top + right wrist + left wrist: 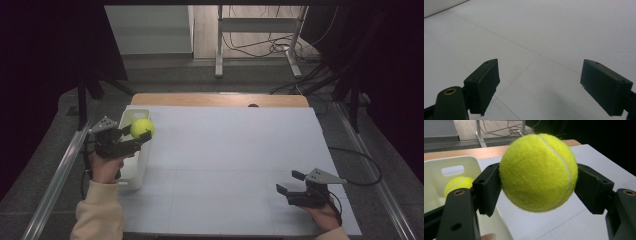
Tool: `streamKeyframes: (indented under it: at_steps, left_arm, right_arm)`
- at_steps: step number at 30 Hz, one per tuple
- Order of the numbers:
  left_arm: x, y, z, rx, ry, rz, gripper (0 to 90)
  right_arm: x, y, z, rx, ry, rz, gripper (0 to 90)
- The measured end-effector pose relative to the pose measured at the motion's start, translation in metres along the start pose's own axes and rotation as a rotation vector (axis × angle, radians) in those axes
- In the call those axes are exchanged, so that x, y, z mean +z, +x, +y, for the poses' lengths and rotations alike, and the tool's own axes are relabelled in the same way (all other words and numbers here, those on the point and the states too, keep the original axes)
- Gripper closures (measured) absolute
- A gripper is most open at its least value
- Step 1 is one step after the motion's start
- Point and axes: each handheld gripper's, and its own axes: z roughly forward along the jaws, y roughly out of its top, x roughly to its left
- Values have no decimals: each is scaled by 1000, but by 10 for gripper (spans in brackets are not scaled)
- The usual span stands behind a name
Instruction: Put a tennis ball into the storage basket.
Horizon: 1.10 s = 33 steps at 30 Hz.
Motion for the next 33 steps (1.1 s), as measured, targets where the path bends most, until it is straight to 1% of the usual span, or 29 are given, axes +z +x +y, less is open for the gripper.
streamKeyframes:
  at_steps: [8,20,30,31,32,33]
  left_arm:
    - [-9,7,-1,-13,-13,28,266]
    - [-17,17,-5,-29,-15,67,266]
    - [-16,28,-10,-49,2,115,266]
    - [-15,29,-11,-49,4,119,266]
    - [-14,30,-11,-45,9,131,266]
    - [-14,30,-11,-45,9,131,266]
  right_arm:
    - [0,0,0,0,0,-1,158]
    - [0,0,0,-2,2,0,158]
    - [1,0,0,-2,5,-1,159]
    - [1,0,0,-4,7,-3,159]
    - [1,1,0,-4,7,-3,158]
    - [1,1,0,-4,7,-3,158]
